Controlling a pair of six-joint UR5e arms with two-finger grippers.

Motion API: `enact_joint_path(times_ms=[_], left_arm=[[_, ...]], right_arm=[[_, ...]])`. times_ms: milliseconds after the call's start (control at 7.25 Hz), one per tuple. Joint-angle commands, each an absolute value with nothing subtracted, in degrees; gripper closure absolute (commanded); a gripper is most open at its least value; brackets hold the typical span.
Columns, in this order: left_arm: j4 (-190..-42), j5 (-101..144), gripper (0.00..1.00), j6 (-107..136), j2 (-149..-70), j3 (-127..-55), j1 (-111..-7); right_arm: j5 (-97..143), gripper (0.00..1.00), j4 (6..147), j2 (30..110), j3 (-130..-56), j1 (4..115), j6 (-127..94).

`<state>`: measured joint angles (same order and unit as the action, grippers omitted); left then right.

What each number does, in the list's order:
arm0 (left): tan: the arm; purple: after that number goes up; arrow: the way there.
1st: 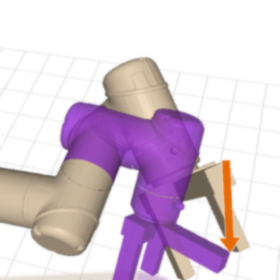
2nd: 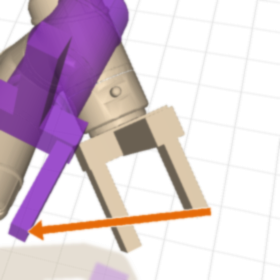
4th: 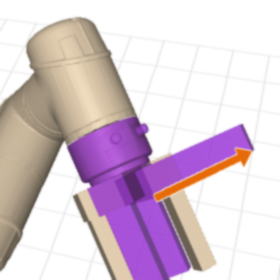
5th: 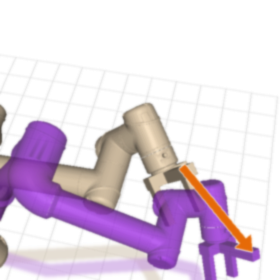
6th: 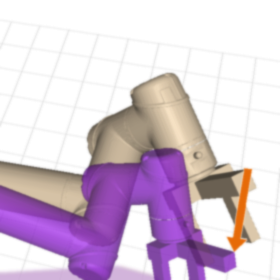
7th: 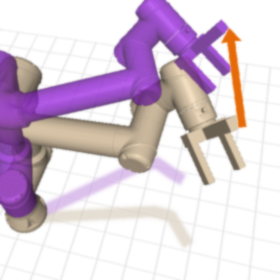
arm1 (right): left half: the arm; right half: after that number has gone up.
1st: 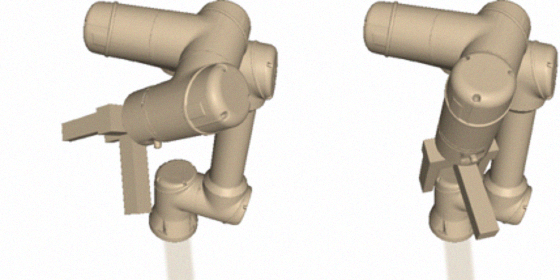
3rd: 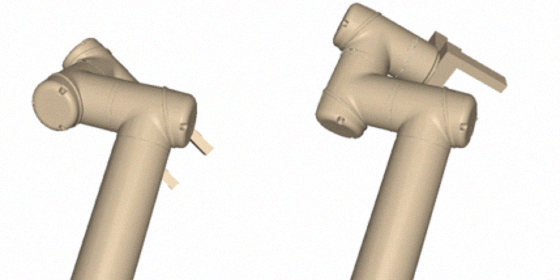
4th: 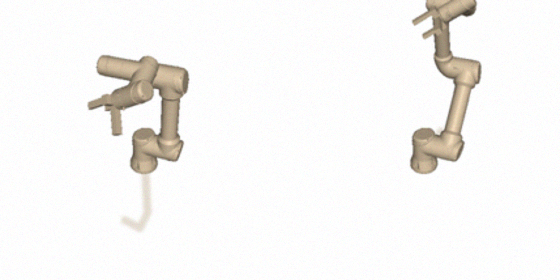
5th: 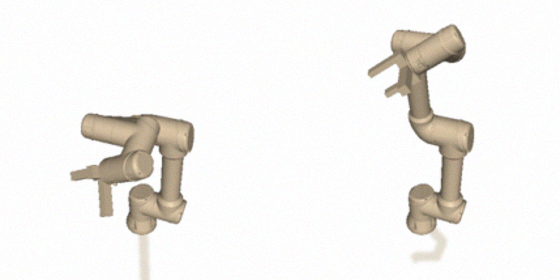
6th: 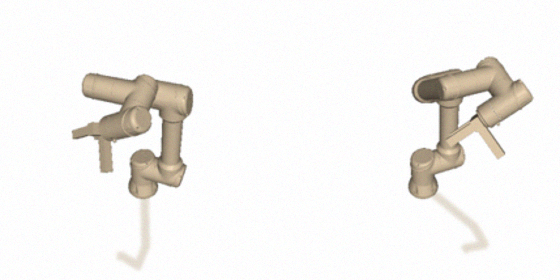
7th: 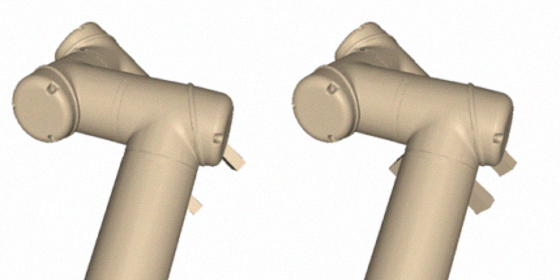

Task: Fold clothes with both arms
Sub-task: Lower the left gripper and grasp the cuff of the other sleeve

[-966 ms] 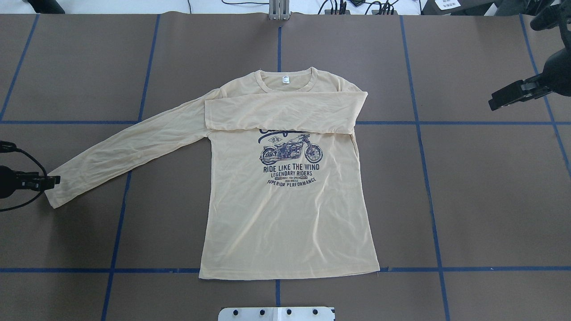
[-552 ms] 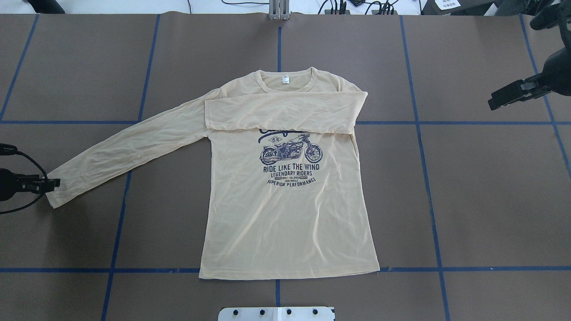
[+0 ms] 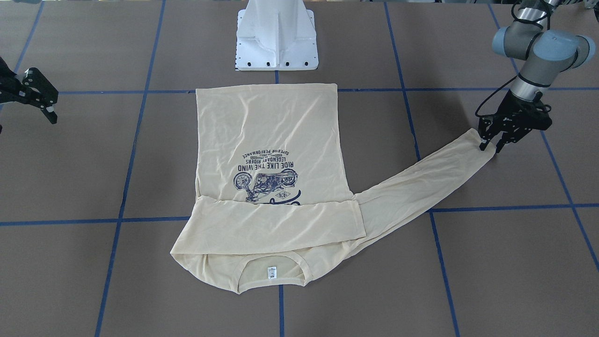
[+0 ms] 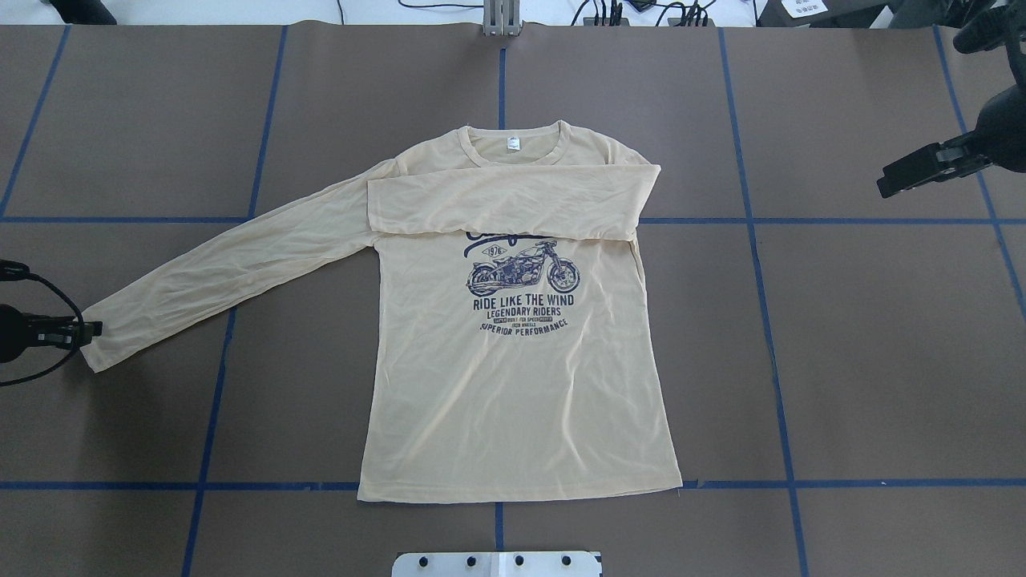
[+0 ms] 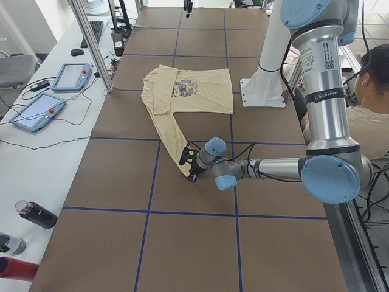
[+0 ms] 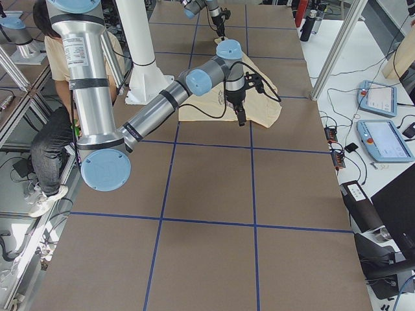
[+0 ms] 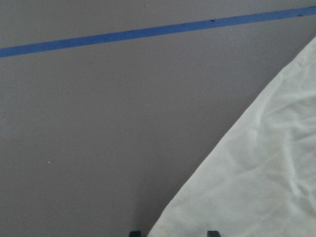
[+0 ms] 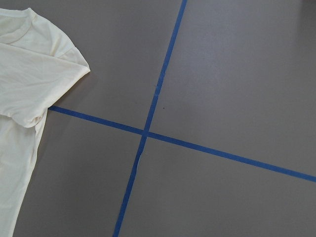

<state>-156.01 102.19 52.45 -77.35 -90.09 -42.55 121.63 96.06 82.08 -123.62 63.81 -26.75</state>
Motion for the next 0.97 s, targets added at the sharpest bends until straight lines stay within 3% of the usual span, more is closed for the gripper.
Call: enact_joint_path(times_ms=[0, 414, 828], left_arm=[[-156.5, 102.2, 1.0, 52.2, -77.3, -90.5, -42.6], [-155.1, 104.5, 1.0, 52.2, -77.0, -95.4, -43.6], [-131.5, 106.3, 1.0, 52.3, -84.9, -108.8, -44.8]], right_arm=[[121.6, 0.0, 96.1, 82.1, -123.7, 63.8, -26.9], [121.6, 0.0, 96.1, 82.1, -123.7, 63.8, -27.1], [121.6, 0.0, 96.1, 82.1, -123.5, 63.8, -27.2]])
